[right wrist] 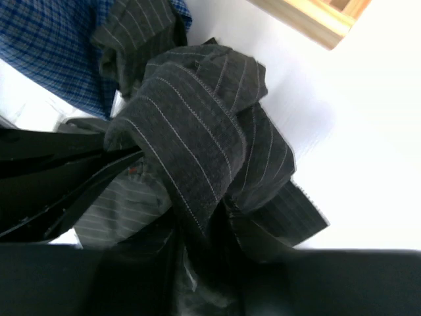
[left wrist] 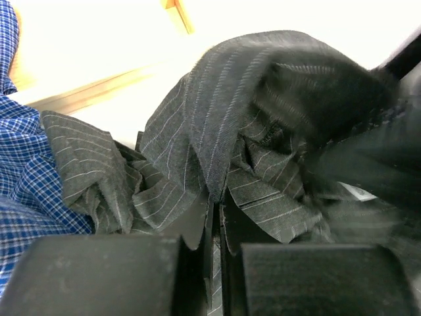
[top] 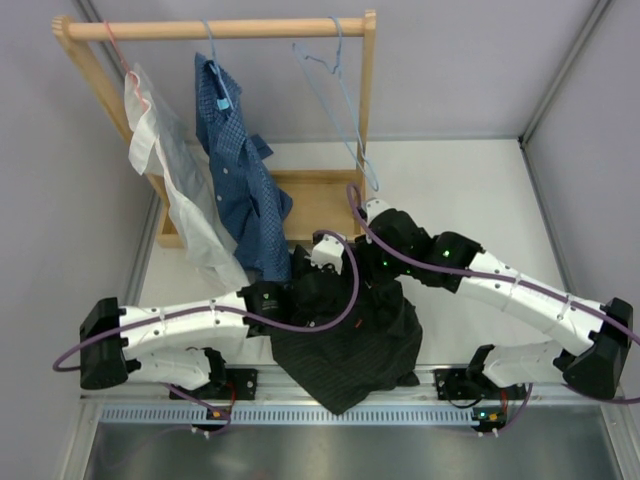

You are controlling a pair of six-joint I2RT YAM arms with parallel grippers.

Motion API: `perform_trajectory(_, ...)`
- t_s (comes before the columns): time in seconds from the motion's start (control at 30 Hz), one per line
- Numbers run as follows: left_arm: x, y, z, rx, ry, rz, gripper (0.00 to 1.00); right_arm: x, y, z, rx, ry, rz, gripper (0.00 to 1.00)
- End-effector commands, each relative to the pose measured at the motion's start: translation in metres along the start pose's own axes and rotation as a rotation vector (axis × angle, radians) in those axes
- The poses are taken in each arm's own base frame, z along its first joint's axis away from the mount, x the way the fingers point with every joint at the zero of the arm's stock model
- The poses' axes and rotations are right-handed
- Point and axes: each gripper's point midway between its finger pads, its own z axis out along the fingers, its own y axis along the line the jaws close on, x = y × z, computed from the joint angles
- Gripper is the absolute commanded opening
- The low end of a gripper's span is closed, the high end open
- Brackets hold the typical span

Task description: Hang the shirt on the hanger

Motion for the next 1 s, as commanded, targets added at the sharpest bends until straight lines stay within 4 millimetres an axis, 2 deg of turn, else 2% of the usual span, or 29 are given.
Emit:
perform_trajectory(0.0,-0.024,-0.001,-0.01,0.038,-0.09,-0.064,0.0,-0.022,0.012,-0.021,-0.066,-0.104,-0.027,0.53)
perform_trajectory(0.03,-0.025,0.002,-0.014,0.041,-0.094,-0.078,0.0,-0.025,0.011,-0.025,-0.066,-0.121,-0.027,0.64)
perform_trajectory(0.1,-0.017,0.008,-0.017,0.028,-0.064,-0.094,0.0,-0.038,0.007,-0.044,-0.061,-0.193,-0.036,0.77)
perform_trajectory(0.23,-0.006,0.011,-0.023,0.042,-0.026,-0.122,0.0,-0.068,0.001,-0.082,-0.048,-0.301,-0.072,0.8)
perform_trajectory(0.27,-0.006,0.012,-0.025,0.044,-0.027,-0.135,0.0,-0.085,-0.005,-0.097,-0.014,-0.354,-0.059,0.8)
perform_trajectory(0.33,-0.002,0.016,-0.026,0.04,-0.025,-0.152,0.0,-0.1,-0.015,-0.111,0.026,-0.388,-0.07,0.82)
perform_trajectory(0.37,-0.002,0.018,-0.028,0.04,-0.03,-0.159,0.0,-0.116,-0.015,-0.126,0.026,-0.438,-0.068,0.82)
perform_trajectory(0.43,0.002,0.022,-0.028,0.025,-0.022,-0.164,0.0,-0.13,-0.02,-0.133,0.061,-0.457,-0.102,0.82)
perform_trajectory(0.47,0.002,0.023,-0.03,0.027,-0.024,-0.17,0.0,-0.147,-0.024,-0.142,0.091,-0.487,-0.097,0.82)
perform_trajectory(0.53,0.003,0.023,-0.03,0.028,-0.019,-0.169,0.0,-0.16,-0.027,-0.151,0.12,-0.503,-0.136,0.82)
perform_trajectory(0.57,0.003,0.022,-0.031,0.035,-0.017,-0.169,0.0,-0.173,-0.03,-0.163,0.135,-0.535,-0.136,0.82)
perform_trajectory(0.6,0.003,0.022,-0.031,0.036,-0.013,-0.169,0.0,-0.18,-0.031,-0.158,0.15,-0.526,-0.162,0.81)
perform_trajectory(0.63,0.004,0.022,-0.031,0.038,-0.011,-0.169,0.0,-0.192,-0.031,-0.167,0.155,-0.557,-0.166,0.8)
perform_trajectory(0.67,0.004,0.021,-0.031,0.043,-0.007,-0.169,0.0,-0.197,-0.028,-0.155,0.147,-0.533,-0.19,0.8)
perform_trajectory(0.7,0.004,0.019,-0.031,0.049,-0.005,-0.169,0.0,-0.202,-0.028,-0.151,0.159,-0.524,-0.216,0.79)
perform_trajectory(0.77,0.004,0.017,-0.032,0.056,0.0,-0.171,0.0,-0.215,-0.027,-0.152,0.176,-0.527,-0.223,0.78)
perform_trajectory(0.8,0.005,0.017,-0.031,0.058,0.003,-0.171,0.0,-0.216,-0.03,-0.138,0.2,-0.485,-0.267,0.77)
perform_trajectory(0.93,0.004,0.015,-0.032,0.063,0.005,-0.177,0.0,-0.232,-0.035,-0.118,0.23,-0.464,-0.289,0.73)
perform_trajectory(0.97,0.003,0.014,-0.032,0.067,0.006,-0.176,0.0,-0.238,-0.034,-0.107,0.224,-0.452,-0.3,0.73)
